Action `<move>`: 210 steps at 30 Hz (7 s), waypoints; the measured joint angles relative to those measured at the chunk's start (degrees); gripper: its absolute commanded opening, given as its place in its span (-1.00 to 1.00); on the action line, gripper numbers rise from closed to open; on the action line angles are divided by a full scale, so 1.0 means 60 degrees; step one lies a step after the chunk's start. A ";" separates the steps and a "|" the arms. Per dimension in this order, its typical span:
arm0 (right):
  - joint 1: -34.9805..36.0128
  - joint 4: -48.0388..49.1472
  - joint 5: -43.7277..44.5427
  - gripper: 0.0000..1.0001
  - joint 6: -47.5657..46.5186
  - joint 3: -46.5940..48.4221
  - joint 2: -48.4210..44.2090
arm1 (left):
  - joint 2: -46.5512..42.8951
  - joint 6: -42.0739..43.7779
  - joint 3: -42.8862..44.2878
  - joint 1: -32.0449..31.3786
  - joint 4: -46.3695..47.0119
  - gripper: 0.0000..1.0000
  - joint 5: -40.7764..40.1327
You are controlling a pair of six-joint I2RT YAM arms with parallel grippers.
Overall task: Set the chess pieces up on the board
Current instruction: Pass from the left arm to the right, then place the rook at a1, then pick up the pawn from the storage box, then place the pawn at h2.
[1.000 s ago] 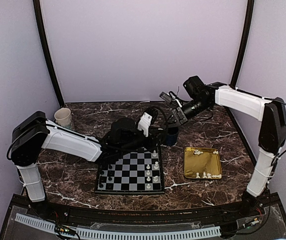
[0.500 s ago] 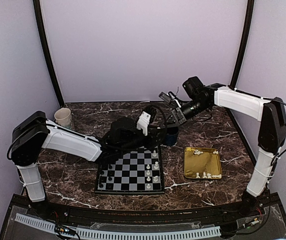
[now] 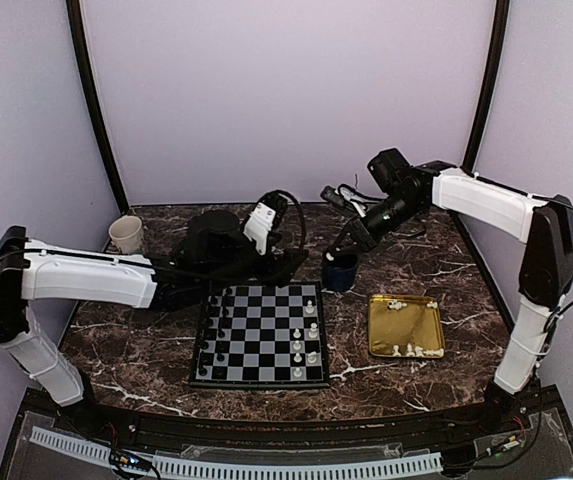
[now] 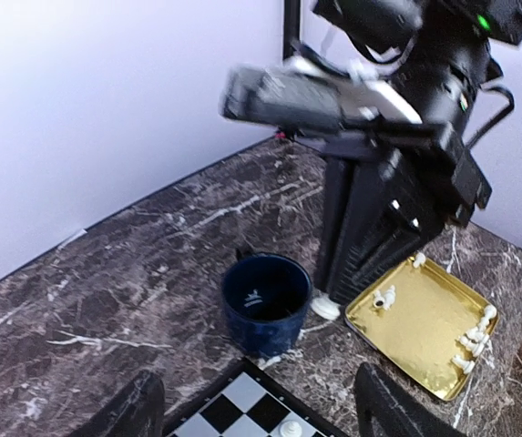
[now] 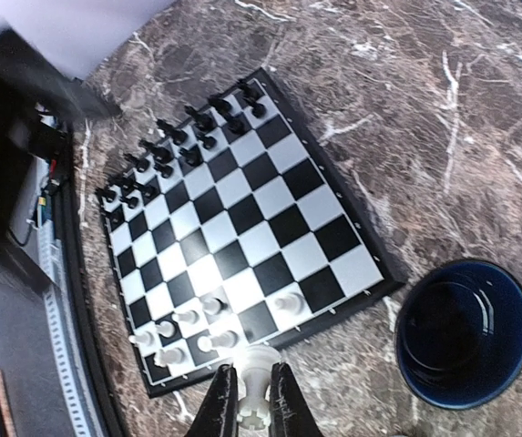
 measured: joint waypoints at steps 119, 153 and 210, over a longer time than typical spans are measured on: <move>-0.1716 -0.0342 0.8247 -0.38 -0.6841 -0.5082 -0.2011 | -0.1614 0.1537 0.0568 0.3235 -0.3508 0.38 0.2663; -0.1526 0.0200 0.9639 -0.47 -0.7147 -0.4805 -0.0321 | -0.1541 0.1508 0.0637 0.3235 -0.3687 0.39 0.3075; 0.1759 0.3468 0.2878 -0.79 -0.1643 -0.2291 0.0062 | -0.1461 0.1293 0.0637 0.3235 -0.3683 0.37 0.3330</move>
